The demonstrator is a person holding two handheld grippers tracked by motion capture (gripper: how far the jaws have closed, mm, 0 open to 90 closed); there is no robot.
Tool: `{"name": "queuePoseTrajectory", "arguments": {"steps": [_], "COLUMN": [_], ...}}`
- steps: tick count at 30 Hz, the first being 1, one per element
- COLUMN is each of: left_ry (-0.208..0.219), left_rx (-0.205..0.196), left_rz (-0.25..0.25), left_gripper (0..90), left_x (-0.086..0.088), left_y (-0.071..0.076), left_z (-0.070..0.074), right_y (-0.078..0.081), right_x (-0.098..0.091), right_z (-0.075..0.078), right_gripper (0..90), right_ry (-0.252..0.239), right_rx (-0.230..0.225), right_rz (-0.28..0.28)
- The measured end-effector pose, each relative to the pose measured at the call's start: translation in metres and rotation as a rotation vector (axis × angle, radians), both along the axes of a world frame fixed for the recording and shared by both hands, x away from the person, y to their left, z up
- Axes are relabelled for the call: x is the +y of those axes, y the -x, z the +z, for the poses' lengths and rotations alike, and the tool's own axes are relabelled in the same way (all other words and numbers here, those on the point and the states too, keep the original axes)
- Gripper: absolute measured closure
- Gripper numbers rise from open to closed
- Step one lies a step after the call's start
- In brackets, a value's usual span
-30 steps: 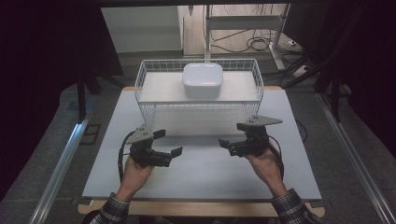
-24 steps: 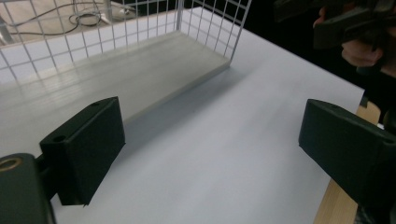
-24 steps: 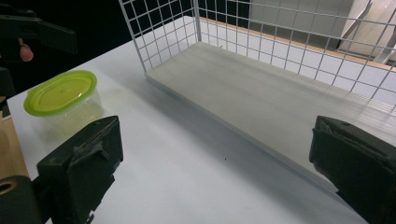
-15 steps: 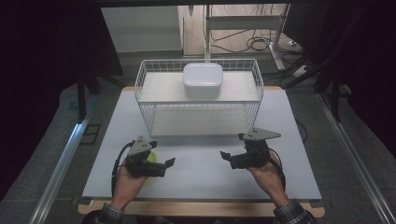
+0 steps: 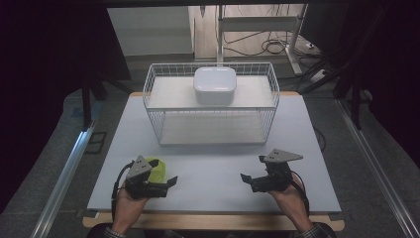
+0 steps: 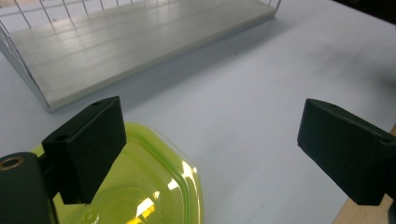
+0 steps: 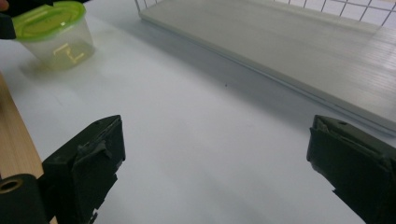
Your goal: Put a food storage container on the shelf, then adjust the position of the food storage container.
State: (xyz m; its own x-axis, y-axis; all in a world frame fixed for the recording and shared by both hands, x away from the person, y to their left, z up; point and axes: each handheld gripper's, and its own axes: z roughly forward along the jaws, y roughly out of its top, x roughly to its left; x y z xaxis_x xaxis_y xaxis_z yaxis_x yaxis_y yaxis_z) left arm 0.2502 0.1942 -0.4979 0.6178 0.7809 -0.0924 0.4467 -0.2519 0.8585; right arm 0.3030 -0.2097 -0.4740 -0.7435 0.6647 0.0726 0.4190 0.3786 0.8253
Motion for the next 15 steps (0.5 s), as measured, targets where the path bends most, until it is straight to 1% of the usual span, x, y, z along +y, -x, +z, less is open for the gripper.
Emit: {"name": "queuePoseTrajectory", "arguments": {"steps": [1,4,7,10,13,15], "left_ry": [-0.013,-0.041,-0.052,-0.043,-0.034,-0.016], "left_rx": [0.003,0.011,0.024,0.041,0.068,0.078], "left_rz": [-0.003,-0.01,-0.024,-0.022,-0.014,-0.014], "left_gripper": [7.6,7.7,8.0,8.1,8.0,8.2], "left_x": [-0.0006,-0.0033,-0.0059,-0.0063,-0.0041,-0.0009], "left_y": [0.0008,0.0022,0.0021,0.0015,0.0,-0.001], "left_z": [-0.001,-0.0024,-0.003,-0.0031,-0.0029,-0.0024], "right_y": [0.0026,0.004,0.0045,0.0037,0.0035,0.0033], "right_x": [-0.0016,-0.0034,-0.0067,-0.0071,-0.0061,-0.006], "right_z": [-0.0021,-0.0036,-0.0076,-0.0107,-0.0111,-0.0114], "right_gripper": [4.5,4.5,4.6,4.7,4.9,5.0], "right_ry": [0.016,0.023,0.024,0.031,0.04,0.044], "right_rx": [-0.006,-0.009,0.003,0.021,0.021,0.021], "right_rz": [0.002,-0.002,-0.008,-0.011,-0.009,-0.01]}}
